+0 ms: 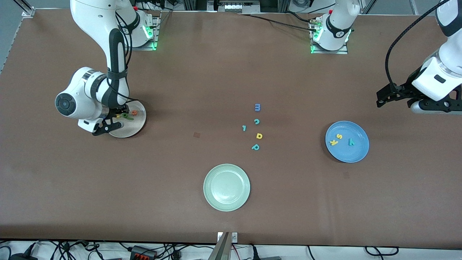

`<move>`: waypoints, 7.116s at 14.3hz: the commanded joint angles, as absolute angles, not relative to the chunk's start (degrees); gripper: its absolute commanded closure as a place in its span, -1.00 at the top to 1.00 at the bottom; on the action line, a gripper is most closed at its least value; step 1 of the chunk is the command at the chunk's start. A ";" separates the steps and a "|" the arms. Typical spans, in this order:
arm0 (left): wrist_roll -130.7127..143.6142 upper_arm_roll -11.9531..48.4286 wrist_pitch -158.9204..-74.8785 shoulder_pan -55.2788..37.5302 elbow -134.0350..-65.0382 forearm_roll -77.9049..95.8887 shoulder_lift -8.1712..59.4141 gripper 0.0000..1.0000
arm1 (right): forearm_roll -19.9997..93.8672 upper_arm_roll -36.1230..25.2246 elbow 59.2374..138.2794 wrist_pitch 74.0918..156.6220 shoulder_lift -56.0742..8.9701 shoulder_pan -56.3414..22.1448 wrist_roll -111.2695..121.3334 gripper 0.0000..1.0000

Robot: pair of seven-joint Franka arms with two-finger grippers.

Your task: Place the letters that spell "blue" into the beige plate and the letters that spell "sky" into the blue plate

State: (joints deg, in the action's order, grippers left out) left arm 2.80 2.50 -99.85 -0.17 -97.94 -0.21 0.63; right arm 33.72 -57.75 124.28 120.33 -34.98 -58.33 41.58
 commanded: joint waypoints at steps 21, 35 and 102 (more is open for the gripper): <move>1.67 2.55 -98.18 0.00 -96.50 -0.35 0.97 1.00 | 35.07 -66.45 94.75 97.82 -34.45 -56.34 28.05 1.00; 1.67 2.46 -98.09 0.00 -96.50 -0.35 0.97 1.00 | 1.43 -8.04 85.08 98.53 -16.98 -13.22 -7.38 1.00; 1.41 2.72 -96.06 -0.09 -94.57 -0.35 0.88 1.00 | -1.41 -2.20 97.47 96.42 1.85 0.09 2.46 1.00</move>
